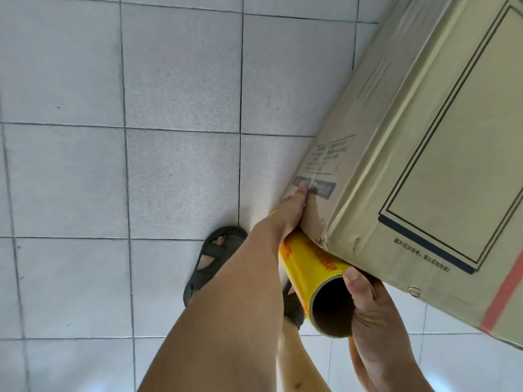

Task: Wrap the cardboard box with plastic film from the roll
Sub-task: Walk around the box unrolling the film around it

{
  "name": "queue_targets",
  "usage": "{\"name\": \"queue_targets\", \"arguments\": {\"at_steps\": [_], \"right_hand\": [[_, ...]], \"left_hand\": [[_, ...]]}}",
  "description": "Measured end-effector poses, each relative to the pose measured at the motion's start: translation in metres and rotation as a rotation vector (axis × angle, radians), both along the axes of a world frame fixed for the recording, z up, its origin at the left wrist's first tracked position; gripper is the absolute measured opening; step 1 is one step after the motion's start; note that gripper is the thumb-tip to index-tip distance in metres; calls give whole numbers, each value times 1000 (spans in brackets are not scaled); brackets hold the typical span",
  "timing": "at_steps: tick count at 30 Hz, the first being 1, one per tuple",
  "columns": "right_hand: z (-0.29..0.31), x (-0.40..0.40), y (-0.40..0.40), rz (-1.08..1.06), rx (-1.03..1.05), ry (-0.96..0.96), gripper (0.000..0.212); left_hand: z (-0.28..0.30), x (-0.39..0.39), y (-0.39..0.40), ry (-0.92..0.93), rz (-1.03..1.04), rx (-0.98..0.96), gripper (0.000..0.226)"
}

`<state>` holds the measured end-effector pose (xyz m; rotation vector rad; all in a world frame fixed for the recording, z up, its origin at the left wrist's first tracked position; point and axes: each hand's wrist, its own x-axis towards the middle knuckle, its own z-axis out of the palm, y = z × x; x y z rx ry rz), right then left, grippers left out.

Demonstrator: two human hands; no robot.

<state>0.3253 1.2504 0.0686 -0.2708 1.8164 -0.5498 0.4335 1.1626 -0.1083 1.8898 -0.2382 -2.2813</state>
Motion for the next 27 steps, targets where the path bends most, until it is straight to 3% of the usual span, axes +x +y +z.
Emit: {"name": "queue_targets", "arguments": {"at_steps": [2,4,6,11,13,16,21,24,27], "right_hand": [[0,2,-3,18,6,14,111],[-2,2,-3,51,2,37,96],[-1,6,-3,58,-1,40,83],[8,8,-8,23,-12,-25,57],[10,6,-11,29,-3,-55,55],[18,5,-7,22,-1,-73,56],[31,-7,3,123,18,-34,40],[27,-19,2,185,28,20,36],[21,-23,6,74,27,47,55]], "left_hand": [[-38,-3,12,-35,45,44,126],[-40,-2,8,6,40,60,126],[-24,1,5,21,65,38,125],[28,8,22,-146,168,-111,119],[68,10,34,-101,194,-117,111],[114,13,52,3,154,-42,138],[150,9,62,97,54,28,158],[166,0,63,87,27,-8,144],[175,-14,56,-53,-48,-115,134]]}}
